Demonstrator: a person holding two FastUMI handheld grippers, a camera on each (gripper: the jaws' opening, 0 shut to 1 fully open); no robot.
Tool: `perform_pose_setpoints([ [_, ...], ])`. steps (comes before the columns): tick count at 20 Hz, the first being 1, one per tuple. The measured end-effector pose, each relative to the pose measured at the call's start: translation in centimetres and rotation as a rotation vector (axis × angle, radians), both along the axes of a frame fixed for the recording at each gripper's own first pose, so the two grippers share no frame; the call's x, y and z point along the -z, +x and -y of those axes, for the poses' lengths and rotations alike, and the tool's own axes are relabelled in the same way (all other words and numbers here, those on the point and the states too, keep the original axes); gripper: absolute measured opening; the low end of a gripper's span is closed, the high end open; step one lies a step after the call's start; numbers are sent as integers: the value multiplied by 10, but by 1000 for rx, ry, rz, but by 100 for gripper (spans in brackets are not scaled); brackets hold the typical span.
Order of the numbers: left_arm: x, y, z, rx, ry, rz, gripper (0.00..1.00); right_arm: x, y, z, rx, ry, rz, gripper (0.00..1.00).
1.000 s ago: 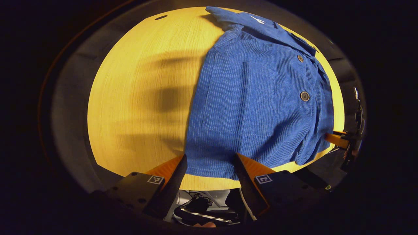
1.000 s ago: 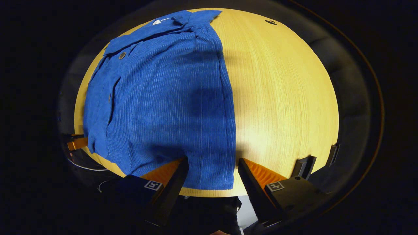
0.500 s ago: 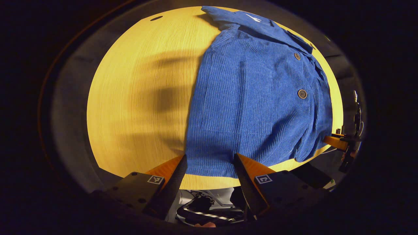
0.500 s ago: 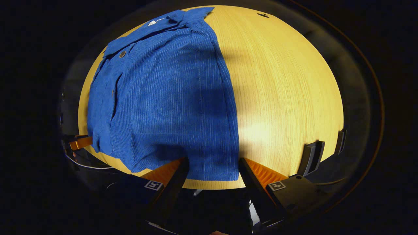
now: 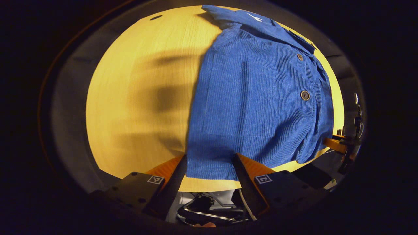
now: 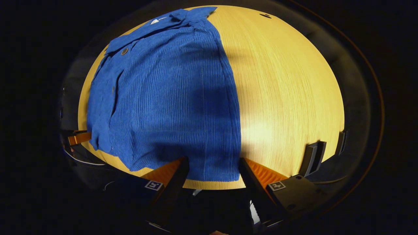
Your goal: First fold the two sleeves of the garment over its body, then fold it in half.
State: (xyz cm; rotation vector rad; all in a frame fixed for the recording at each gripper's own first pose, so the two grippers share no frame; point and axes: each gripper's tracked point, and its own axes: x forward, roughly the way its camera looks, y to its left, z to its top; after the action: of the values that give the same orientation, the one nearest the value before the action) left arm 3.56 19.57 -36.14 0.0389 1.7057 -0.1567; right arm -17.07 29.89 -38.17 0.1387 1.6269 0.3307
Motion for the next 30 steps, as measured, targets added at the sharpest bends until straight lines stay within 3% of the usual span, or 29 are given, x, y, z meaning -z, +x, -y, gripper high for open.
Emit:
perform_pose_setpoints([
  [3, 0, 1, -2, 70, 41, -10, 84, 0, -1, 0, -8, -11, -6, 100],
  [8, -1, 1, 0, 39, 46, -22, 84, 0, 1, -3, -4, -7, -8, 100],
  [9, 0, -1, 2, 31, 42, -29, 84, -3, 0, -6, -13, 3, 1, 93],
  [10, -2, -2, 6, 36, 27, -42, 80, -3, -1, -13, -15, 29, 6, 73],
  [13, -3, -3, 21, 16, -28, -56, 16, -5, -3, -22, 20, 82, -35, 13],
  [14, -3, -1, 22, 14, -33, -46, 2, -9, -1, -25, 47, 95, -39, 10],
  [15, -2, -3, 21, 14, -41, -44, 3, -9, 0, -25, 69, 105, -47, 6],
  [18, -6, 0, 26, -43, -105, -14, 0, -11, -1, -28, 93, 134, -48, 5],
  [22, -34, 13, 27, -9, -136, 44, 0, -41, 8, -35, 103, 179, -5, 5],
  [27, -84, 42, 35, 53, -187, 146, 0, -105, 51, -41, 108, 244, 110, 5],
  [30, -118, 83, 36, 72, -191, 252, 0, -139, 92, -44, 125, 291, 168, 5],
])
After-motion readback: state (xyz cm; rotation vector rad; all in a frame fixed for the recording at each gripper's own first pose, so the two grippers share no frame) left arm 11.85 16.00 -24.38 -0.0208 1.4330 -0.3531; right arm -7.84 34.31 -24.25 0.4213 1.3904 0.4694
